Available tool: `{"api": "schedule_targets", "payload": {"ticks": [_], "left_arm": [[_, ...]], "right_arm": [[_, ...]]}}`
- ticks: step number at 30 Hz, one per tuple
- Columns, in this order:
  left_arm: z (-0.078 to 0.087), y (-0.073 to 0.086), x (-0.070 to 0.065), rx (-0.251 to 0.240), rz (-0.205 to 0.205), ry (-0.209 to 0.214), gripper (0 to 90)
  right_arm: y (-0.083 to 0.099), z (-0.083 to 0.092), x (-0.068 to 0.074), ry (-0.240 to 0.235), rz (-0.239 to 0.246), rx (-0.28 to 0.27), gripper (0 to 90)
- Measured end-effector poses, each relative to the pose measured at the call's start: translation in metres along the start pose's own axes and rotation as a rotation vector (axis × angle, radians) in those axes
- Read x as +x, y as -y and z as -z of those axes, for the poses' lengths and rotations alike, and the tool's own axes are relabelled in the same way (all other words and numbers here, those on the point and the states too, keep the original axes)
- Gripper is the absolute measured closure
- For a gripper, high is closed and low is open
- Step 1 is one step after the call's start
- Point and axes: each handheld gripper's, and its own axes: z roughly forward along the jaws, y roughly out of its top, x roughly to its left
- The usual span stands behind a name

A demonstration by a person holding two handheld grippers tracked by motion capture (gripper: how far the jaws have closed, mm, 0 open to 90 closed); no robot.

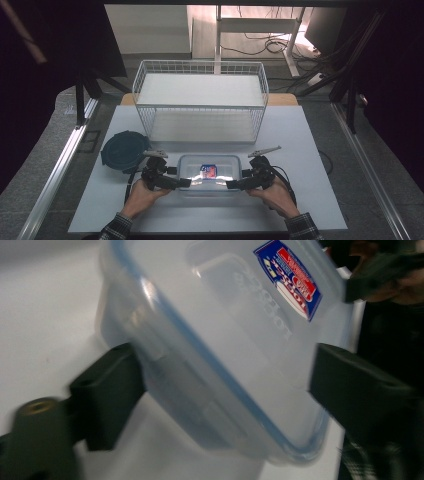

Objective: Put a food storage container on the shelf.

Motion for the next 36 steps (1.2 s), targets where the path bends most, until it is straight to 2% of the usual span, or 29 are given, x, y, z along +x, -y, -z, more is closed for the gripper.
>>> {"api": "schedule_targets", "payload": {"ticks": [1, 2, 4, 5, 6, 7, 8, 9, 12, 14, 15, 18, 19, 28, 34, 36], "left_arm": [[0.000, 0.000, 0.000, 0.000, 0.000, 0.000, 19.4], [0.004, 0.004, -0.003, -0.001, 0.002, 0.010, 22.8], [0.006, 0.006, -0.005, 0.002, 0.000, 0.006, 25.0], [0.008, 0.007, -0.008, 0.000, -0.002, 0.004, 27.3], [0.014, 0.010, -0.009, -0.048, 0.033, 0.012, 35.5], [0.017, 0.012, -0.008, -0.073, 0.055, 0.031, 41.8], [0.017, 0.012, -0.008, -0.073, 0.055, 0.031, 45.5], [0.018, 0.014, -0.008, -0.087, 0.063, 0.043, 45.5], [0.018, 0.015, -0.012, -0.103, 0.068, 0.021, 47.2], [0.017, 0.015, -0.014, -0.113, 0.080, 0.008, 47.0], [0.017, 0.015, -0.014, -0.113, 0.080, 0.008, 47.1], [0.017, 0.014, -0.020, -0.131, 0.074, -0.024, 47.9], [0.018, 0.013, -0.024, -0.139, 0.059, -0.051, 49.2], [0.025, 0.005, -0.025, -0.180, 0.064, -0.048, 49.9], [0.033, -0.008, -0.025, -0.203, 0.053, -0.054, 49.8], [0.035, -0.013, -0.026, -0.210, 0.044, -0.055, 50.0]], "right_arm": [[0.000, 0.000, 0.000, 0.000, 0.000, 0.000, 17.6], [0.003, 0.008, 0.001, -0.006, -0.002, -0.013, 25.0], [0.005, 0.011, 0.000, -0.011, -0.005, -0.023, 28.6], [0.006, 0.014, 0.000, -0.020, -0.025, -0.036, 33.4], [0.009, 0.021, 0.001, -0.030, -0.045, -0.055, 41.0], [0.011, 0.024, 0.001, -0.031, -0.042, -0.059, 45.1], [0.012, 0.028, 0.003, -0.033, -0.042, -0.068, 48.2], [0.012, 0.028, 0.003, -0.033, -0.042, -0.068, 48.2], [0.017, 0.031, 0.007, -0.027, -0.038, -0.086, 50.3], [0.018, 0.031, 0.010, -0.008, -0.067, -0.105, 50.3], [0.018, 0.031, 0.010, -0.008, -0.067, -0.105, 50.3], [0.017, 0.032, 0.013, 0.014, -0.073, -0.122, 51.5], [0.016, 0.034, 0.014, 0.029, -0.045, -0.146, 52.6], [0.008, 0.040, 0.020, 0.048, 0.002, -0.193, 52.7], [-0.001, 0.043, 0.023, 0.061, 0.010, -0.226, 52.3], [-0.007, 0.047, 0.024, 0.065, 0.006, -0.254, 52.2]]}}
